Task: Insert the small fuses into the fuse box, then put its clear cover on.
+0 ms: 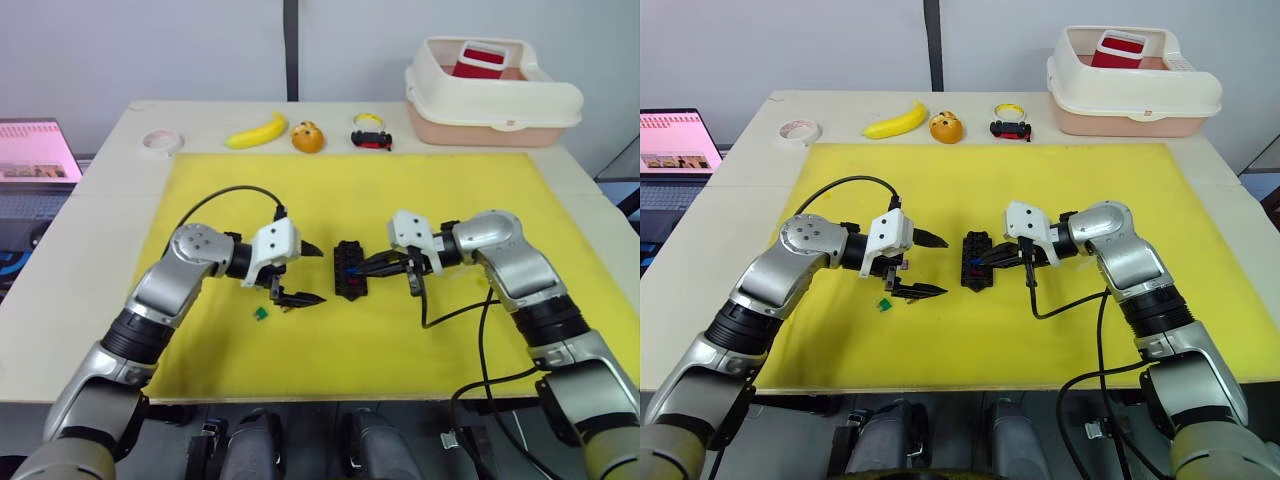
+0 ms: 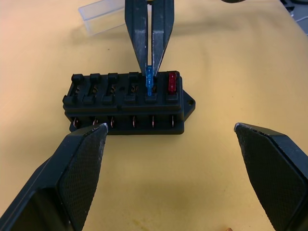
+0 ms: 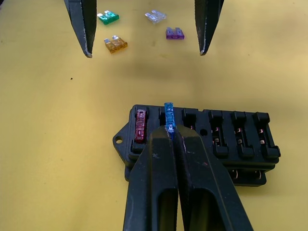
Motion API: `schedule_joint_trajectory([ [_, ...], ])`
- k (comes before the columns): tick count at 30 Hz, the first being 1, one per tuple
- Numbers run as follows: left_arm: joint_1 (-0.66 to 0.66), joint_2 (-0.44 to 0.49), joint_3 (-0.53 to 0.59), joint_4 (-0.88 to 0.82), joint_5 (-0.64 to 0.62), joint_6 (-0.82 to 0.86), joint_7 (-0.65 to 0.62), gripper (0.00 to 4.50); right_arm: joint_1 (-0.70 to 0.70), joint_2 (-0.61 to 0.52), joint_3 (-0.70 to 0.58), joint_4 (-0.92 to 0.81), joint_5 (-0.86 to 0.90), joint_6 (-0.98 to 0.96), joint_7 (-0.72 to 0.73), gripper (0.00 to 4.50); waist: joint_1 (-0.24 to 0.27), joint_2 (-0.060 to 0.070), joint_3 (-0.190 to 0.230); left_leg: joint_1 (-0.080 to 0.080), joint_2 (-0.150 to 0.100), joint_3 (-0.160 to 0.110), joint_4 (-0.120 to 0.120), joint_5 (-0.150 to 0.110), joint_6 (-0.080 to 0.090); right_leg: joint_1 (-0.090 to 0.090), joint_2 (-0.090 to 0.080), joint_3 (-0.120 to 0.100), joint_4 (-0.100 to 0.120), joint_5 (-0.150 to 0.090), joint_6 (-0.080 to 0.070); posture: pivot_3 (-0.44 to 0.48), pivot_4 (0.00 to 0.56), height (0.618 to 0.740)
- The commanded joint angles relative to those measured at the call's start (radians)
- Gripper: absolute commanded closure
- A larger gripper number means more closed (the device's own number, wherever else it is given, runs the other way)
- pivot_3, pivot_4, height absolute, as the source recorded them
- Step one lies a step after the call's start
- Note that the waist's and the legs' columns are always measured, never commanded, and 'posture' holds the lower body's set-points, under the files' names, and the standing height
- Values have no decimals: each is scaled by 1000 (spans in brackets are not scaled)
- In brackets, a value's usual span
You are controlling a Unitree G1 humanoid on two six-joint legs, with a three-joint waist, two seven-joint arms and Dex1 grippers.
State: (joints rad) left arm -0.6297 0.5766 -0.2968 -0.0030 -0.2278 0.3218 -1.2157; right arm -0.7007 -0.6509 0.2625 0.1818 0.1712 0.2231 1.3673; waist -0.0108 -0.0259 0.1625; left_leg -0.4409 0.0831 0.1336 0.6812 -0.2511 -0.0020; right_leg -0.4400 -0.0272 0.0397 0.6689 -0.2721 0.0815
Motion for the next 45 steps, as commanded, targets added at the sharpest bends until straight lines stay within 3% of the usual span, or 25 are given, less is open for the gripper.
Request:
schedule_joint_trajectory([
  [1, -6, 0, 28, -17, -9, -10, 6, 75, 3, -9, -5, -39, 11, 16, 13, 4500, 0, 0, 0, 0, 0, 0, 0, 0, 0, 0, 0, 0, 0, 0, 0, 0, 150, 739],
  [45, -21, -13, 24, -7, -6, -6, 10, 75, -57, -4, -12, 1, -12, 63, -17, 4500, 0, 0, 0, 0, 0, 0, 0, 0, 0, 0, 0, 0, 0, 0, 0, 0, 150, 739],
])
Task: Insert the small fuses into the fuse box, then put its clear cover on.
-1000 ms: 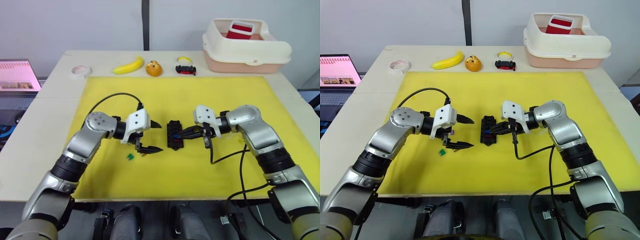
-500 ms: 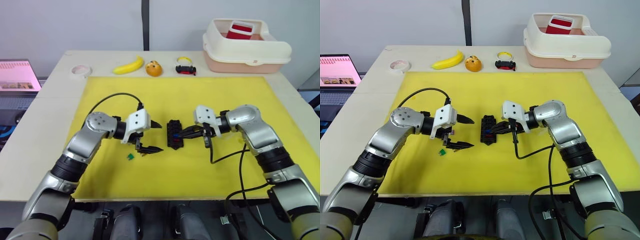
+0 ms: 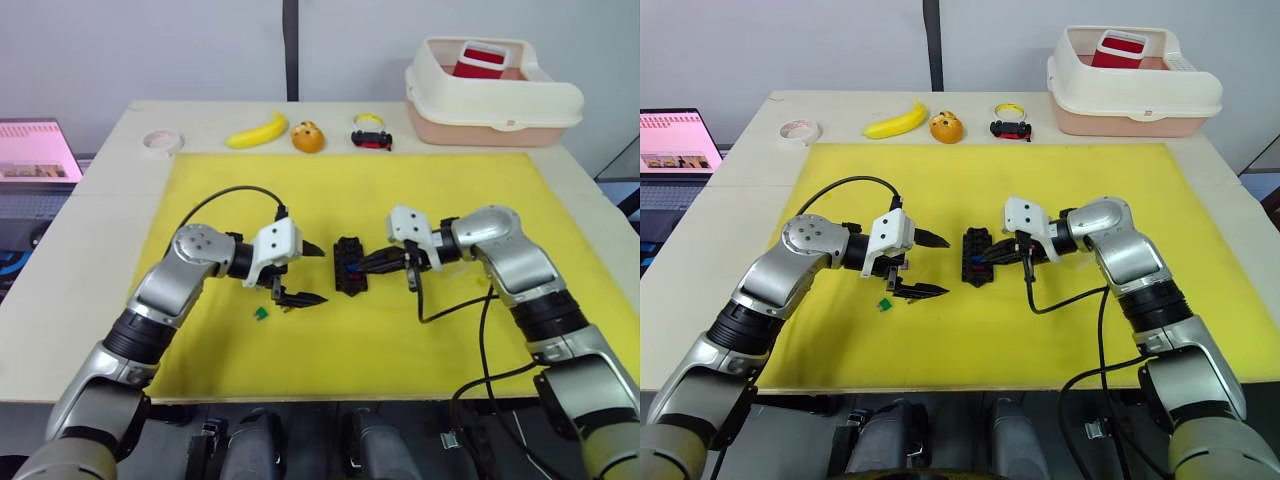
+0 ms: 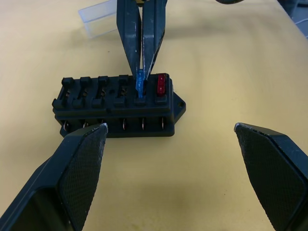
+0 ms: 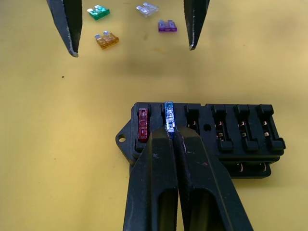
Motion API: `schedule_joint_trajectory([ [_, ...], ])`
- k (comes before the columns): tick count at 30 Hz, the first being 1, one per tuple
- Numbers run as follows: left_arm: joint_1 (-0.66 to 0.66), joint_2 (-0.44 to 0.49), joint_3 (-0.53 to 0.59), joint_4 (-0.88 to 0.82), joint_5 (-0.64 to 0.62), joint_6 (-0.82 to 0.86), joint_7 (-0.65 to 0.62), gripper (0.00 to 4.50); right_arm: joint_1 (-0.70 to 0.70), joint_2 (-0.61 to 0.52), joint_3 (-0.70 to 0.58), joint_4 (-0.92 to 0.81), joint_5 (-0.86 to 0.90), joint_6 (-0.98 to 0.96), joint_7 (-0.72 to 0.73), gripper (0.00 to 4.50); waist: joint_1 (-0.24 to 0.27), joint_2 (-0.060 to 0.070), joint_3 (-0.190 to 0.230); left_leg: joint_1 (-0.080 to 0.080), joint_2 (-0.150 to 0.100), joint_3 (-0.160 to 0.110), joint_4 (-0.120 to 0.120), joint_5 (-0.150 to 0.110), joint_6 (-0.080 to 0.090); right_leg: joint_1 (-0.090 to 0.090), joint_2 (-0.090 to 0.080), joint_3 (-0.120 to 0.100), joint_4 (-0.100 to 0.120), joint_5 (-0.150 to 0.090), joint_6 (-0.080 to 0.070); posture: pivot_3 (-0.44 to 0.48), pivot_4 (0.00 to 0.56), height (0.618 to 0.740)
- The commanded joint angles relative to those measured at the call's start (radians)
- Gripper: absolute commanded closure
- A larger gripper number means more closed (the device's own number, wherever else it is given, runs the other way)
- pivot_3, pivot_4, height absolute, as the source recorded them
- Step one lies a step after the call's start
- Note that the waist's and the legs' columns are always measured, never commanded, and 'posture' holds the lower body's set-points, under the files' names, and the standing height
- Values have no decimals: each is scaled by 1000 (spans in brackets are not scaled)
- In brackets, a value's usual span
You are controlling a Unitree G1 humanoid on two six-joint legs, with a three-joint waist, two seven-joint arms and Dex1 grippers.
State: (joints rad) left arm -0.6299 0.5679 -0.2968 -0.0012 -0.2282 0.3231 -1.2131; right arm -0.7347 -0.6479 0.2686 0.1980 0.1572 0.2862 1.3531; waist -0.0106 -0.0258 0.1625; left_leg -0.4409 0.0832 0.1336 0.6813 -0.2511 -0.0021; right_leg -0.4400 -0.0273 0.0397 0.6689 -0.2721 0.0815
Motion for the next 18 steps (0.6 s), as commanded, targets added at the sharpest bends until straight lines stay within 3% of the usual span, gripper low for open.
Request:
schedule_joint_trajectory([
  [1, -21, -5, 24, -8, -5, -8, 7, 75, -22, -7, -17, -17, 2, 1, -2, 4500, 0, 0, 0, 0, 0, 0, 0, 0, 0, 0, 0, 0, 0, 0, 0, 0, 150, 739],
  [18, -23, -3, 26, -4, -6, -6, 10, 75, -47, 4, 12, 5, 2, 39, 54, 4500, 0, 0, 0, 0, 0, 0, 0, 0, 0, 0, 0, 0, 0, 0, 0, 0, 150, 739],
])
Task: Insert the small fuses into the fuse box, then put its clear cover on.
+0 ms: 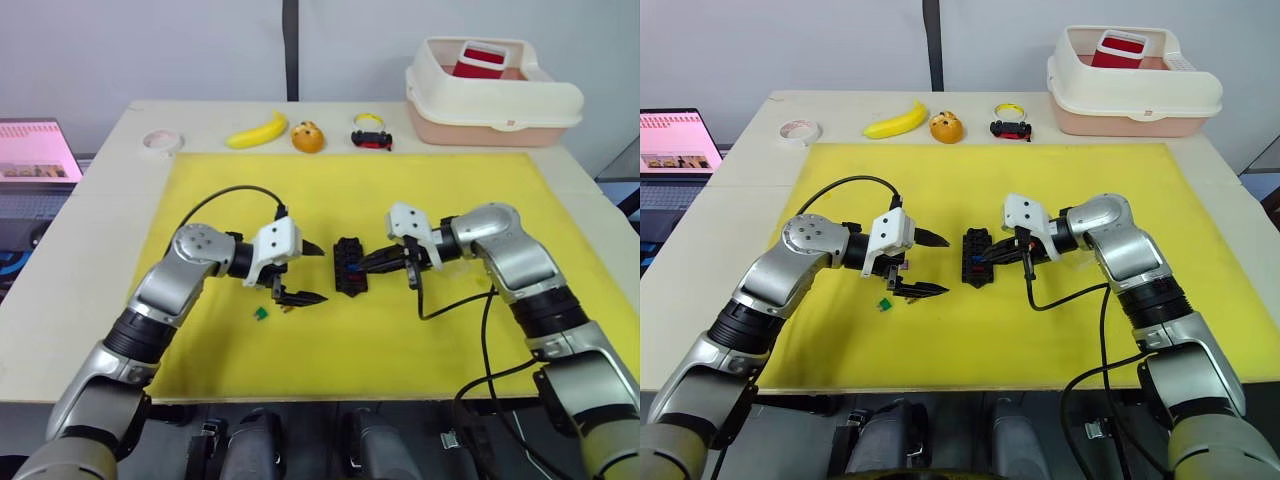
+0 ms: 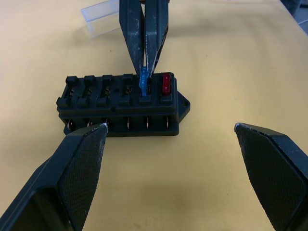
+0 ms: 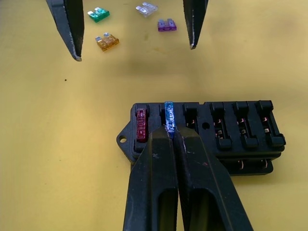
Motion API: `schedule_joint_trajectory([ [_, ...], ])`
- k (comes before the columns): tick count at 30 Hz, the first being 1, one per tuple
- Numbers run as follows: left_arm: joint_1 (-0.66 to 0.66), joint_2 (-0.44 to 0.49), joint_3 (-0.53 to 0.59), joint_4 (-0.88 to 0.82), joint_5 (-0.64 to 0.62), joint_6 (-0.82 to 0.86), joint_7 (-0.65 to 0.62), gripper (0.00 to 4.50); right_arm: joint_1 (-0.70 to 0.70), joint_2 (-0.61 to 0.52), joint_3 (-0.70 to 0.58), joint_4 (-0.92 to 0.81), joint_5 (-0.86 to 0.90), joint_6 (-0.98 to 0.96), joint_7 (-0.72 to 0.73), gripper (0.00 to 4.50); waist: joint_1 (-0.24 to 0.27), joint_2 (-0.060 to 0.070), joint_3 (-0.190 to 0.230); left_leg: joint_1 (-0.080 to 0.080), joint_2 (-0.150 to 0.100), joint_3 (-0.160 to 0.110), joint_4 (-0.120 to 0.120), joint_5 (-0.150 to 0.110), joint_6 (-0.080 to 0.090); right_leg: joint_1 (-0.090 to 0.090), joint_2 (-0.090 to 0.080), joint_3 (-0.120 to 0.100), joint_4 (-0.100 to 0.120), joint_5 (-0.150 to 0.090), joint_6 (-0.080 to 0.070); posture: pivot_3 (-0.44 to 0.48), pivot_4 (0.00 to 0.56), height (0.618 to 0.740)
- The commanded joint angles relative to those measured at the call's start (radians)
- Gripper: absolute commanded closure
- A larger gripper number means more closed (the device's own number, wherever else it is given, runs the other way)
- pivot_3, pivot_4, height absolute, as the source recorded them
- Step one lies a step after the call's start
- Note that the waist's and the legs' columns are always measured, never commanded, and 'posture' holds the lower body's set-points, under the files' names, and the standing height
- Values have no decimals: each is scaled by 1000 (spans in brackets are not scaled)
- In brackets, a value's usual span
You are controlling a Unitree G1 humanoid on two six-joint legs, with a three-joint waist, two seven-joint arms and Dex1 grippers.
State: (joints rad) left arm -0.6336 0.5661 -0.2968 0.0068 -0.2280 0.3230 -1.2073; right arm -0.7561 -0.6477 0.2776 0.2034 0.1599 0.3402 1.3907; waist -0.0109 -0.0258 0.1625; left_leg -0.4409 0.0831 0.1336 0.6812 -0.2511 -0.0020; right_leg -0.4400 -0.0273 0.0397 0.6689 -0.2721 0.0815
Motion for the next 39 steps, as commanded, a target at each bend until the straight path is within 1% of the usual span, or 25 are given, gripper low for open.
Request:
schedule_joint_trajectory([
  [1, -19, -1, 26, -12, -7, -6, 4, 75, -28, 4, 5, 3, -2, -21, 19, 4500, 0, 0, 0, 0, 0, 0, 0, 0, 0, 0, 0, 0, 0, 0, 0, 0, 150, 739],
  [14, -18, 1, 25, -15, -8, -5, 8, 75, -72, 21, 26, 79, -37, -75, 20, 4500, 0, 0, 0, 0, 0, 0, 0, 0, 0, 0, 0, 0, 0, 0, 0, 0, 150, 739],
  [24, -15, 0, 24, -20, -8, -3, 11, 75, -73, 21, 52, 126, -81, -93, 15, 4500, 0, 0, 0, 0, 0, 0, 0, 0, 0, 0, 0, 0, 0, 0, 0, 0, 150, 739],
  [31, -11, 1, 23, -25, -8, -1, 12, 75, -63, 17, 67, 139, -102, -98, 0, 4500, 0, 0, 0, 0, 0, 0, 0, 0, 0, 0, 0, 0, 0, 0, 0, 0, 150, 739],
  [39, -10, 2, 23, -28, -10, 4, 12, 75, -67, 27, 56, 130, -87, -66, -3, 4500, 0, 0, 0, 2, 0, 0, 0, 0, 0, 2, 0, 0, 0, 0, 0, 0, 150, 739],
])
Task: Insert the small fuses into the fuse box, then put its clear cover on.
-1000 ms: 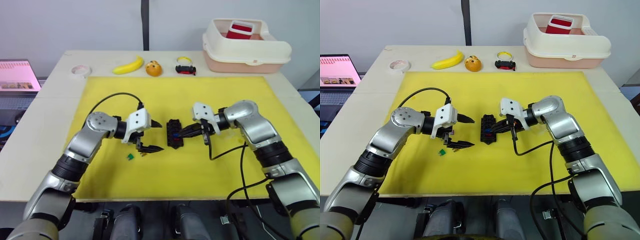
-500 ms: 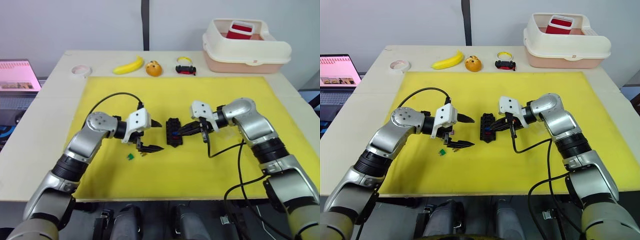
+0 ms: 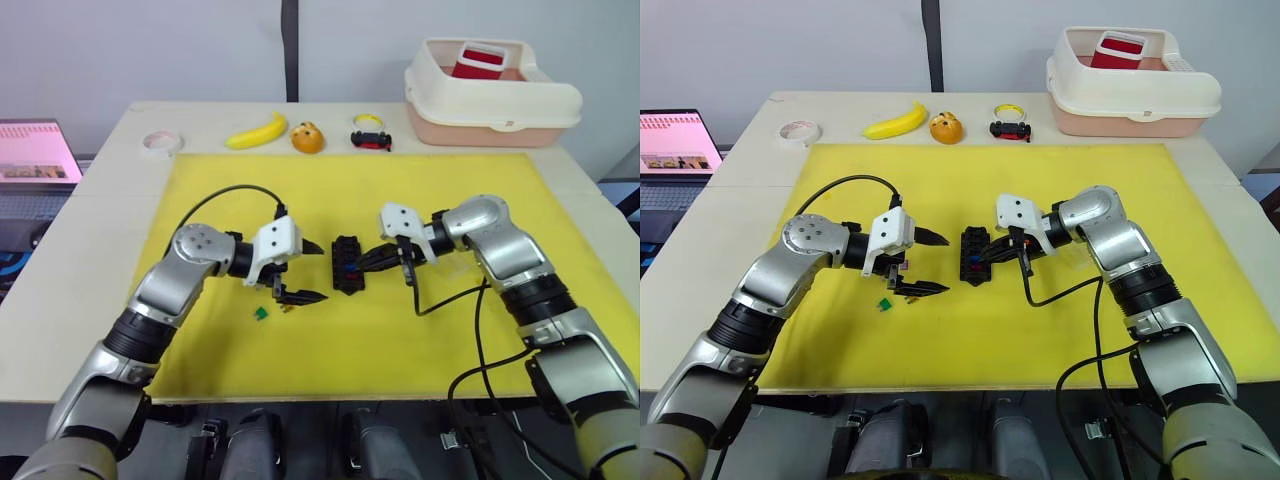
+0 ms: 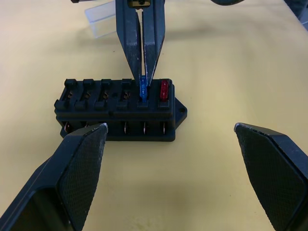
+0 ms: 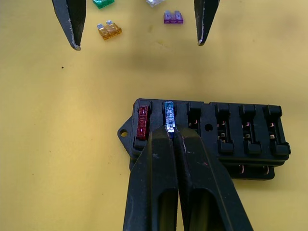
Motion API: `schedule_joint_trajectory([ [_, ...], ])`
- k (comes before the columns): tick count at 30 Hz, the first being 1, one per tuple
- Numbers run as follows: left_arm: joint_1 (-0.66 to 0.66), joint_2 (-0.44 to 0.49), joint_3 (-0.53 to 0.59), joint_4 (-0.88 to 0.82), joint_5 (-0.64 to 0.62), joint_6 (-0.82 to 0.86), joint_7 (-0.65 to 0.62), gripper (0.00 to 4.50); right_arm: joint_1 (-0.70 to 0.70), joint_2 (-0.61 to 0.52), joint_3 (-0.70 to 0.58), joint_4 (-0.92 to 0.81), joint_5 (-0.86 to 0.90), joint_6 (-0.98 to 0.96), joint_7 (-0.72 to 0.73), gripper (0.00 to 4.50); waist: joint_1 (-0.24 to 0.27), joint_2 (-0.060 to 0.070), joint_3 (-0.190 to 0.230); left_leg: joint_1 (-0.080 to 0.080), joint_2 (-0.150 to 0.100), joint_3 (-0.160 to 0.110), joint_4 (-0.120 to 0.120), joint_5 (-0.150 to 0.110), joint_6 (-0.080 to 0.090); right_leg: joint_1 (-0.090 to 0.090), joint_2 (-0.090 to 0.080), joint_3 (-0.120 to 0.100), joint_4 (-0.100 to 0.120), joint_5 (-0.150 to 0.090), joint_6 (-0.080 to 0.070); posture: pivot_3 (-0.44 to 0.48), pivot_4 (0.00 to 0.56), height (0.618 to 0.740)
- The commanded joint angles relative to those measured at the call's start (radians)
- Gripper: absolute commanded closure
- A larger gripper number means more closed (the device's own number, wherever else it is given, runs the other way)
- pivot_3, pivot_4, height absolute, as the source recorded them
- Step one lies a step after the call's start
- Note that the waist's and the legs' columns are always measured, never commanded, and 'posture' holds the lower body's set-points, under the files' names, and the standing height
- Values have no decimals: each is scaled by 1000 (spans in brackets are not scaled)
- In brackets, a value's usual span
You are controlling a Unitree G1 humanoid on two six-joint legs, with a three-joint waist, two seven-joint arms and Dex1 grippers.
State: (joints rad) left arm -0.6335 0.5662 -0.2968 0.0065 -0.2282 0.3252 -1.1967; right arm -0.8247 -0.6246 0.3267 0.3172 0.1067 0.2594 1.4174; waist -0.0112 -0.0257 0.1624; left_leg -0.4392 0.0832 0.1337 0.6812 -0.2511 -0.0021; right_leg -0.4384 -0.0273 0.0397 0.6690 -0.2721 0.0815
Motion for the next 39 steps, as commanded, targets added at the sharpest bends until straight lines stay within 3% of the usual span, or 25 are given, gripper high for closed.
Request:
schedule_joint_trajectory([
  [1, -10, 2, 23, -28, -10, 2, 1, 75, 1, 8, 2, 17, -29, 13, -33, 4500, 0, 0, 0, 0, 0, 0, 0, 0, 0, 0, 0, 0, 0, 0, 0, 0, 150, 739],
  [22, -12, 3, 24, -24, -9, 4, -2, 75, 32, -6, -88, -130, 70, 113, -46, 4500, 0, 0, 0, 0, 0, 0, 0, 0, 0, -1, 0, 0, 0, 0, 0, 0, 150, 739],
  [39, -15, 5, 25, -19, -7, 2, -4, 75, 30, -5, -68, -81, 41, 76, -60, 4500, 0, 0, 0, -1, 0, 0, 0, 0, 0, -1, 0, 0, 0, 0, 0, 0, 150, 739],
])
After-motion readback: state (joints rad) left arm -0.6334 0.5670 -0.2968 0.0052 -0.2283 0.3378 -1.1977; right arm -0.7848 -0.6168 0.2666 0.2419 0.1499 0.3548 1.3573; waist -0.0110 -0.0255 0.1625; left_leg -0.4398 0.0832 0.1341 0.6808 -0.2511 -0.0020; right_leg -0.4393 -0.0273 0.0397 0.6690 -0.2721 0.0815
